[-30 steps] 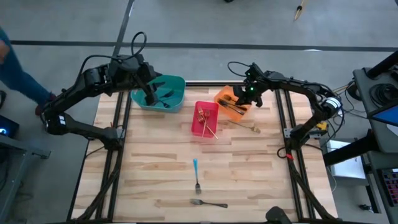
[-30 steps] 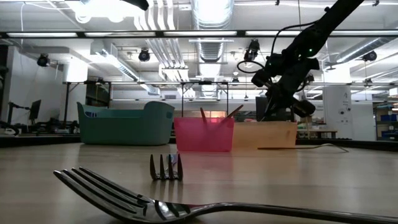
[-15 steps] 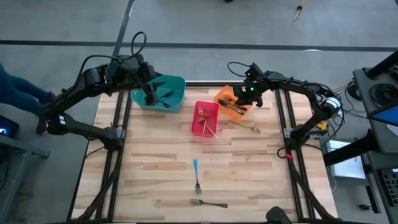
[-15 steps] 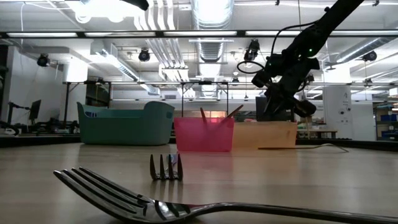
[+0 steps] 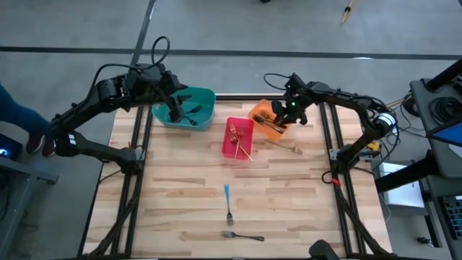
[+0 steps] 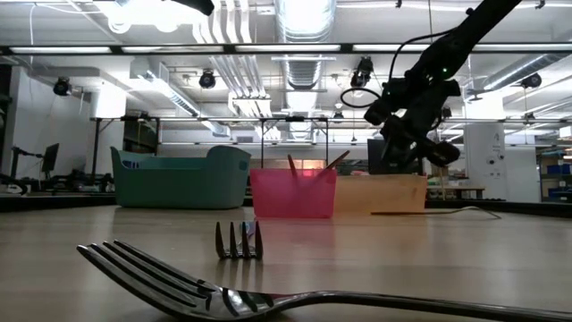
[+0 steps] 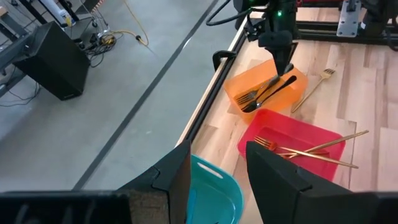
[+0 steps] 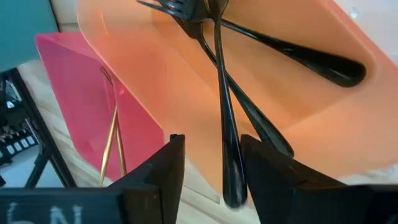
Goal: Sort silverware by color (type)
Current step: Put the black fork into the orange bin, then put the blue fork into the green bin
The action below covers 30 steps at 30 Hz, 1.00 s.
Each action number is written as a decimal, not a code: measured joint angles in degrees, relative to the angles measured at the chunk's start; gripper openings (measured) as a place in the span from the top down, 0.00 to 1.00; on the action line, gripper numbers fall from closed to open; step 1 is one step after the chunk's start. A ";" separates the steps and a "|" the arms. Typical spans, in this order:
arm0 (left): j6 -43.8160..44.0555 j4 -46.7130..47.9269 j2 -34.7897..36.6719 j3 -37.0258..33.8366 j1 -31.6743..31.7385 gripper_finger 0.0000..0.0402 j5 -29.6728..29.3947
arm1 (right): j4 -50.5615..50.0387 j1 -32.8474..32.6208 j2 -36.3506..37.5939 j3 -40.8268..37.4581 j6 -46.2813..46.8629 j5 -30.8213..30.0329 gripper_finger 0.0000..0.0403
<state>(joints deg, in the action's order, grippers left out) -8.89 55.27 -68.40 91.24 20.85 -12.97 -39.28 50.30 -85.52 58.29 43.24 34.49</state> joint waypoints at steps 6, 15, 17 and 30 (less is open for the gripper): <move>0.47 0.00 0.00 0.00 -0.01 0.67 -0.02 | -4.38 0.00 0.01 3.45 -2.76 -0.91 0.60; 4.96 0.28 0.00 -0.33 0.01 0.67 -0.07 | -8.64 0.00 0.02 11.01 -7.02 -4.58 0.60; 7.31 0.64 0.00 -0.39 -0.01 0.67 -0.07 | -8.60 0.00 0.02 12.83 -8.05 -4.56 0.60; 27.13 15.84 -1.38 -1.17 -5.12 0.67 0.02 | -11.97 -3.30 0.02 27.02 -10.91 -4.25 0.63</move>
<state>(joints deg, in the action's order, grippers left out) 18.23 71.10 -69.78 90.07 15.73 -12.95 -51.25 47.00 -85.49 85.31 32.32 30.24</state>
